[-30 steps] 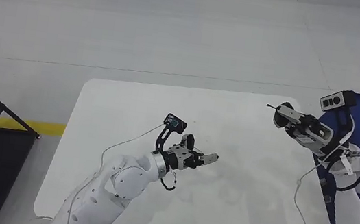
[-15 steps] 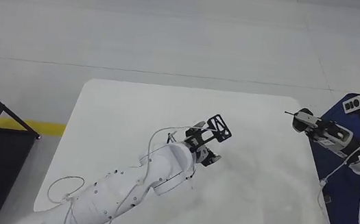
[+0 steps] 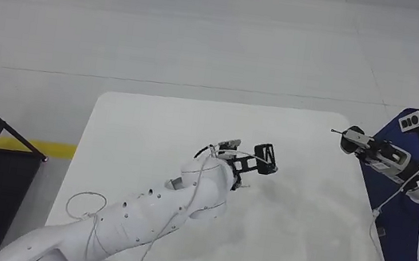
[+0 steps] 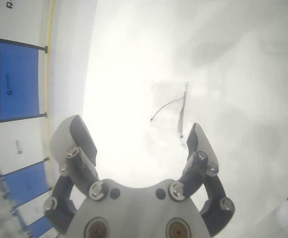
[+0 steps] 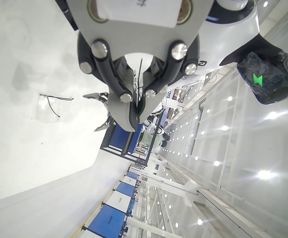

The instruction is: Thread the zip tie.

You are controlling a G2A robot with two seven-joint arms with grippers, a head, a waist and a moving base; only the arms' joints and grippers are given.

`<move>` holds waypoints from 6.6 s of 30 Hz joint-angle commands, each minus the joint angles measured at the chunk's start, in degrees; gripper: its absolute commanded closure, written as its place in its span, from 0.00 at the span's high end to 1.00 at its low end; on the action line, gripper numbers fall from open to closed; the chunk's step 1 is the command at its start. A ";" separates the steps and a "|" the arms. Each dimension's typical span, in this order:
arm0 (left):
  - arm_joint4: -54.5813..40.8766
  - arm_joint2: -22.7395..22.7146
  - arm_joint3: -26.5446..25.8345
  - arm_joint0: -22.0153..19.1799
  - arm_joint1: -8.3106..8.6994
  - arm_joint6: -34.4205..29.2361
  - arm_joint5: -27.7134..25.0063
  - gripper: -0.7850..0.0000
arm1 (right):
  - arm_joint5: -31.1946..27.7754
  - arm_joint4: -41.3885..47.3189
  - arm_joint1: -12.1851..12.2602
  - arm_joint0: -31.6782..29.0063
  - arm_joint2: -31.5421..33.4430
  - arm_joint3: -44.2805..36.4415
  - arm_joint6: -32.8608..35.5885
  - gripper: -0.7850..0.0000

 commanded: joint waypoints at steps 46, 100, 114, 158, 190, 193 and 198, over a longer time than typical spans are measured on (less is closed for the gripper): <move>-33.60 14.80 44.92 -21.07 -18.53 -2.24 -14.88 0.46 | 0.00 0.00 0.00 0.00 0.00 0.00 0.00 0.00; -25.95 17.84 79.60 -20.19 -33.79 10.24 -21.65 0.35 | 0.00 0.00 0.00 0.00 0.00 0.00 0.00 0.00; -21.10 18.51 79.36 -18.74 -33.82 12.58 -16.93 0.26 | 0.00 0.00 0.00 0.00 0.00 0.00 0.00 0.00; -32.51 9.69 73.98 -23.40 -32.71 4.27 -22.87 0.00 | 0.00 0.00 0.00 0.00 0.00 0.00 0.00 0.00; -54.05 13.28 76.77 -22.27 -27.46 19.89 -38.55 0.00 | -4.54 -2.38 2.37 3.89 8.23 8.13 5.83 0.00; -54.05 13.28 76.77 -22.27 -27.46 19.89 -38.55 0.00 | -4.54 -2.38 2.37 3.89 8.23 8.13 5.83 0.00; -55.23 13.32 74.90 -21.60 -27.33 15.25 -33.85 0.00 | -5.25 -3.32 2.42 2.72 7.90 7.14 3.97 0.00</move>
